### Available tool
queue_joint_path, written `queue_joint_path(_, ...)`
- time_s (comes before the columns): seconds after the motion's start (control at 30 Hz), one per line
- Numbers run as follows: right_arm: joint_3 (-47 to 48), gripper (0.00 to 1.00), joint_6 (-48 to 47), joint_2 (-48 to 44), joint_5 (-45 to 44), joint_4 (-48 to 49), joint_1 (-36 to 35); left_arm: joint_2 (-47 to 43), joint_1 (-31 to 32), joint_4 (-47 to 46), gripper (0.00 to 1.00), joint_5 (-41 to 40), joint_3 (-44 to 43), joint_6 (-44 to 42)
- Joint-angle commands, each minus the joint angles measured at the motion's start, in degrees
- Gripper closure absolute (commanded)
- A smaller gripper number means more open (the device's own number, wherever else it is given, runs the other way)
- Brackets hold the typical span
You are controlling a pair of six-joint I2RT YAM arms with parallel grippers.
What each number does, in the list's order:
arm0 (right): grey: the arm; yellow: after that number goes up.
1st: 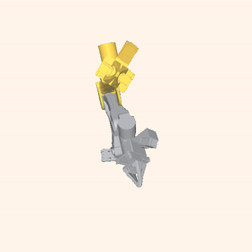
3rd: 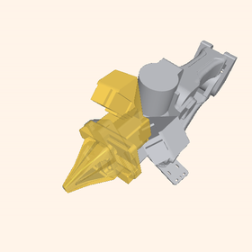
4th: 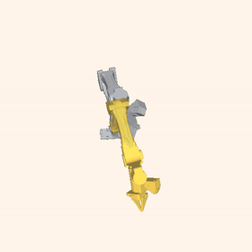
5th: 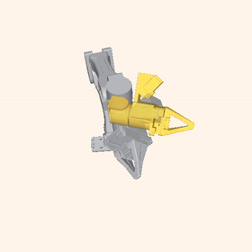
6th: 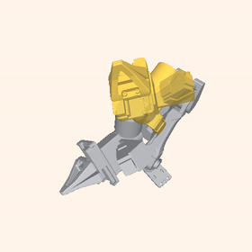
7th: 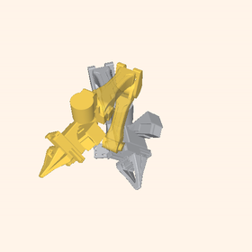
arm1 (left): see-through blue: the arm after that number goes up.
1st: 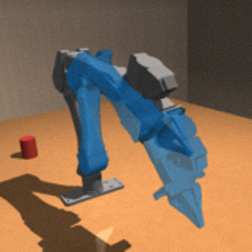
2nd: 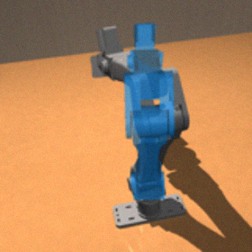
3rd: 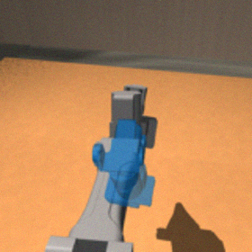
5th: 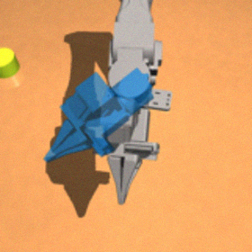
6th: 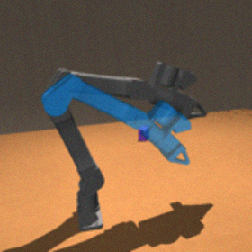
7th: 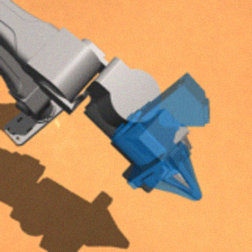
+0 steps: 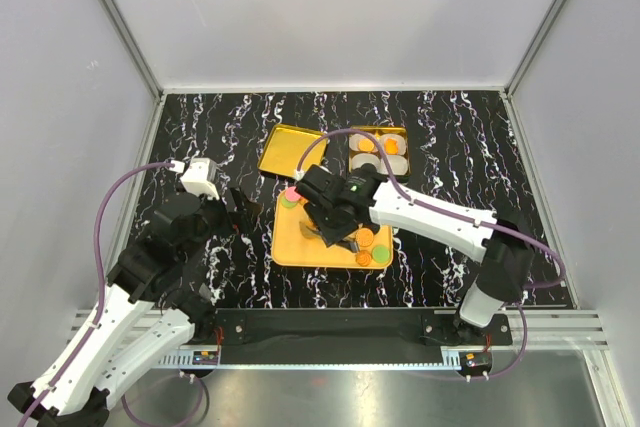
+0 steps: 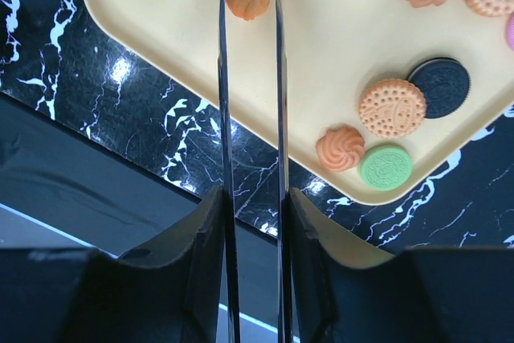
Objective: Pack the cookies
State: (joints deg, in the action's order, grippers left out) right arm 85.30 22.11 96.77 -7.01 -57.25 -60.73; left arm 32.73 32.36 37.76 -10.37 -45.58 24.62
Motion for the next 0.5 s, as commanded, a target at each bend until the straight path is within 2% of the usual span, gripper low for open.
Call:
queue_joint_path(0.0,3.0,0.61,-0.9,-4.6,-2.3,-0.8,2.9,-0.4,0.2,-2.1,0.01,-0.2,0.1,-0.3)
queue_joint_path(0.2,3.6,0.61,-2.8,-7.5,-1.7,-0.8,8.8,-0.3,0.2,-2.1,0.01,-0.1,0.1,-0.3)
queue_joint_path(0.47,7.1,0.6,-5.5,-8.3,-2.4,0.2,24.1,0.0,0.2,-2.3,0.01,0.5,0.2,-0.4)
